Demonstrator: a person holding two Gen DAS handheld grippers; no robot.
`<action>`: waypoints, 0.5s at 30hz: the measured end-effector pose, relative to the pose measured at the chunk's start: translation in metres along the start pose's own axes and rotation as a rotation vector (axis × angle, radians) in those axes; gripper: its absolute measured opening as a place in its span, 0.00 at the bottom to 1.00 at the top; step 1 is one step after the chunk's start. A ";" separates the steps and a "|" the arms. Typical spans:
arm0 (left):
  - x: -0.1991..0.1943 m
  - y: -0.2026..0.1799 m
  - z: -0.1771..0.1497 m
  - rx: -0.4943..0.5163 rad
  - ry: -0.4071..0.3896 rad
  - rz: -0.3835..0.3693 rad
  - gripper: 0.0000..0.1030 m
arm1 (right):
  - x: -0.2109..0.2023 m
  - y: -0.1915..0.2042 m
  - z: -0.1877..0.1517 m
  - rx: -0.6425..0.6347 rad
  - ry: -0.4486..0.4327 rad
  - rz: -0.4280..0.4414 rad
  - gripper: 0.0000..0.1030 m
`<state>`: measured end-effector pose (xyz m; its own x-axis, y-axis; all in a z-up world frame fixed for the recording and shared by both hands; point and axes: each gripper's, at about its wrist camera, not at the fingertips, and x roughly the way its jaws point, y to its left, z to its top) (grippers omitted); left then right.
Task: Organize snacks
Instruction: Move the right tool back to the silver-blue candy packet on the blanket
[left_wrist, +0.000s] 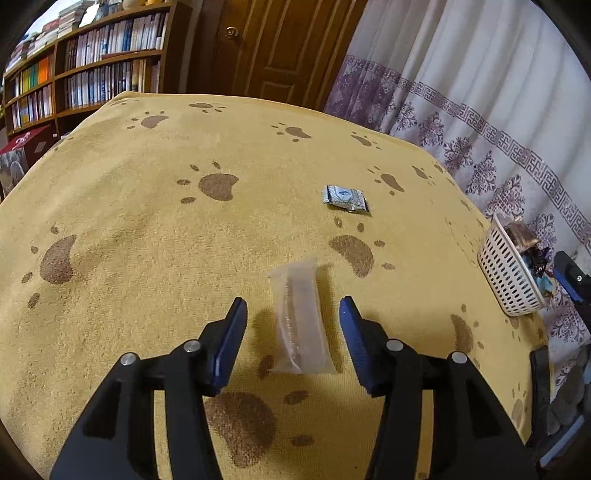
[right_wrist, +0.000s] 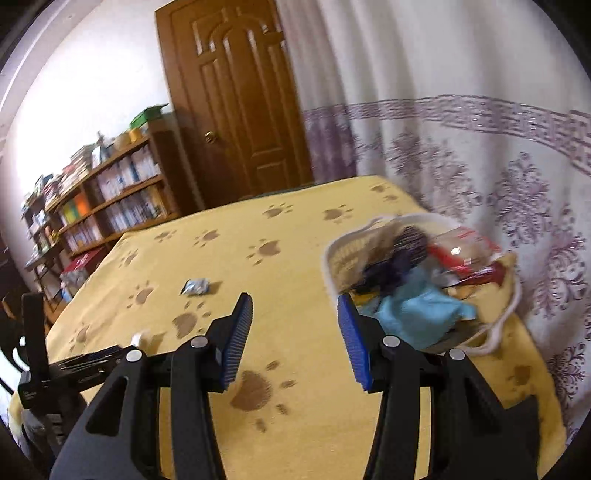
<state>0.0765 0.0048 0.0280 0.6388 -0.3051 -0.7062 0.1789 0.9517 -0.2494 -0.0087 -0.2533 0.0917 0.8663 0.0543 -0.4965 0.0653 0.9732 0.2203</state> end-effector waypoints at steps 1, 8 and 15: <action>0.003 -0.003 -0.001 0.013 0.008 0.000 0.51 | 0.003 0.006 -0.002 -0.009 0.010 0.010 0.48; 0.014 -0.014 -0.005 0.074 0.028 0.042 0.27 | 0.028 0.040 -0.008 -0.102 0.071 0.059 0.48; -0.006 -0.009 -0.002 0.058 -0.060 0.079 0.27 | 0.072 0.063 -0.009 -0.137 0.187 0.130 0.48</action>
<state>0.0694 -0.0022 0.0334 0.6958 -0.2283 -0.6810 0.1683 0.9736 -0.1544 0.0535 -0.1860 0.0621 0.7558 0.2091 -0.6205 -0.1196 0.9758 0.1831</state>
